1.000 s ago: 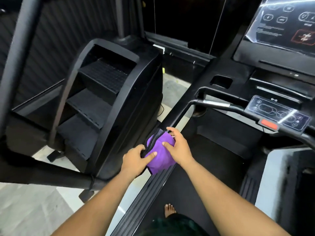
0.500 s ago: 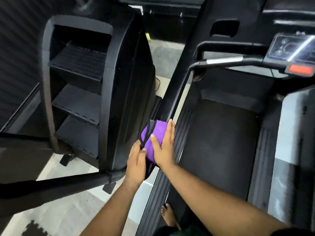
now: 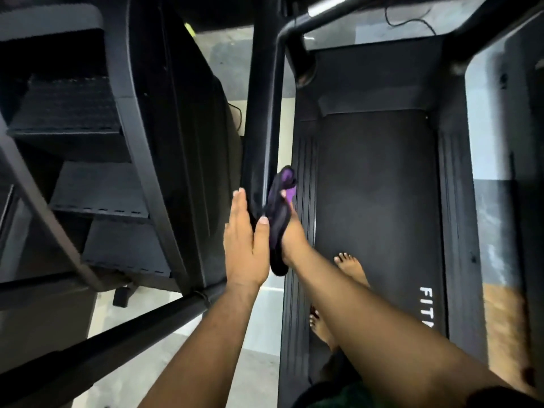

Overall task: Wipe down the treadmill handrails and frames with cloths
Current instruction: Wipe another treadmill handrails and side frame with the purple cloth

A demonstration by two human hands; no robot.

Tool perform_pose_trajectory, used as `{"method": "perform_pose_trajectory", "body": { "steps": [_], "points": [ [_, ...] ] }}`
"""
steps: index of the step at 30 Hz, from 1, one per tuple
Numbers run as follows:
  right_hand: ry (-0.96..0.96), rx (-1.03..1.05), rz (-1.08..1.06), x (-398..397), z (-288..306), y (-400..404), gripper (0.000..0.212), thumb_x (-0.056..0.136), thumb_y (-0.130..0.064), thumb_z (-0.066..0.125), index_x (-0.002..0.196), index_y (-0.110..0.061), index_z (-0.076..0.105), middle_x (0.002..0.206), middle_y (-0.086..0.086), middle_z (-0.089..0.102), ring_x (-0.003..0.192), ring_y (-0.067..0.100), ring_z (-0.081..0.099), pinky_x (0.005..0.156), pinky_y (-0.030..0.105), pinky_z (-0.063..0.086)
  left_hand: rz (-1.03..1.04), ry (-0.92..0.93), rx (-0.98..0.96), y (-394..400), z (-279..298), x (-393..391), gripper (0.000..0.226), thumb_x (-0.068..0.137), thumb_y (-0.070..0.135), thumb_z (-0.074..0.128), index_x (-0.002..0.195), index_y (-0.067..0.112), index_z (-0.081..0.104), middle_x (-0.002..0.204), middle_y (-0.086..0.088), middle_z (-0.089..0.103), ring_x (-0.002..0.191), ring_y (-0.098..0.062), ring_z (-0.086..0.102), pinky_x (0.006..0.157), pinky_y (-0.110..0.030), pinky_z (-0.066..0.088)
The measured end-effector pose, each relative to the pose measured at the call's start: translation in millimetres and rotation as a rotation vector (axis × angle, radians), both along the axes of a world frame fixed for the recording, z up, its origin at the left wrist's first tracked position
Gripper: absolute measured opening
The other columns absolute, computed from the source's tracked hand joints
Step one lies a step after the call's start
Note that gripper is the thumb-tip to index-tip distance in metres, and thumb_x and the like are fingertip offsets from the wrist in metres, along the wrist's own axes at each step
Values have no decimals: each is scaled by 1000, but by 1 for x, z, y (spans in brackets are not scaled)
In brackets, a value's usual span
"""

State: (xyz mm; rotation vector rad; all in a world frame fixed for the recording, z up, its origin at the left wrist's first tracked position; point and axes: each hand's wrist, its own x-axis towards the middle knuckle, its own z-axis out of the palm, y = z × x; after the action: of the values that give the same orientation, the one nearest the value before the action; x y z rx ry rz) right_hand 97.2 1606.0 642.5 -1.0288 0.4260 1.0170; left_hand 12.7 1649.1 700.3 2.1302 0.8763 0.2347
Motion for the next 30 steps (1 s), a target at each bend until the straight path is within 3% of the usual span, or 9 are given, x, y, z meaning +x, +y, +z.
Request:
{"method": "perform_pose_trajectory", "body": {
  "steps": [2, 3, 5, 8, 14, 20, 25, 27, 30],
  "points": [
    [54, -2, 5, -5, 4, 2, 53, 101, -60, 48, 97, -17, 79, 96, 6, 76, 82, 19, 76, 70, 28, 58, -20, 43, 16, -2, 0, 1, 69, 100, 56, 27, 163, 32, 16, 169, 15, 18, 155, 1, 12, 128, -51, 17],
    [-37, -59, 19, -16, 7, -1, 52, 99, -63, 51, 110, -20, 77, 106, 4, 76, 93, 16, 76, 80, 28, 58, -13, 40, 4, -2, 0, 0, 69, 99, 56, 28, 163, 33, 17, 170, 14, 19, 155, 1, 12, 128, -52, 17],
    [-296, -132, -61, -42, 22, -7, 72, 92, -73, 54, 146, -26, 53, 140, 0, 64, 128, 13, 62, 109, 36, 48, 10, -38, -41, 1, -3, -2, 67, 99, 51, 31, 161, 26, 27, 169, 8, 26, 156, -5, 19, 127, -52, 20],
    [-517, -92, -2, -29, 23, 5, 89, 88, -77, 52, 160, -33, 25, 164, -2, 37, 151, 16, 35, 124, 47, 29, 43, -148, -106, 2, -1, -3, 63, 102, 45, 34, 154, 9, 41, 159, -5, 44, 150, -19, 37, 122, -54, 29],
    [-560, -141, 4, 76, 30, 43, 95, 83, -78, 48, 162, -32, 23, 166, -2, 33, 153, 16, 31, 126, 47, 26, -13, -10, -29, 0, -1, -5, 65, 103, 54, 27, 162, 30, 14, 169, 17, 14, 156, -2, 11, 128, -51, 15],
    [-638, -67, 192, -3, 16, -2, 95, 88, -78, 49, 162, -43, 0, 172, -3, 13, 158, 16, 14, 127, 50, 20, -3, -62, -84, 0, 9, 7, 62, 103, 46, 32, 153, 11, 44, 158, -9, 43, 150, -28, 36, 120, -64, 24],
    [-680, -137, 143, 77, 26, 40, 77, 102, -50, 48, 164, -30, 8, 170, 2, 22, 156, 22, 22, 126, 50, 23, 15, 109, 40, 3, 9, 24, 65, 100, 62, 22, 160, 39, 19, 167, 24, 15, 154, 7, 6, 128, -54, 4],
    [-667, -130, 153, 119, 26, 55, 74, 104, -47, 48, 164, -31, 8, 169, 3, 25, 154, 22, 27, 125, 51, 25, -36, 162, 92, 7, 10, 44, 68, 101, 66, 19, 163, 38, 14, 170, 19, 9, 154, 7, 0, 128, -50, -2],
    [-599, -82, 146, 141, 26, 59, 83, 95, -64, 47, 164, -34, 10, 169, 0, 24, 155, 21, 25, 126, 51, 23, -73, 206, 127, 18, 14, 79, 71, 99, 67, 16, 164, 36, 13, 172, 11, 8, 156, 0, -2, 127, -46, -6]
  ]
}}
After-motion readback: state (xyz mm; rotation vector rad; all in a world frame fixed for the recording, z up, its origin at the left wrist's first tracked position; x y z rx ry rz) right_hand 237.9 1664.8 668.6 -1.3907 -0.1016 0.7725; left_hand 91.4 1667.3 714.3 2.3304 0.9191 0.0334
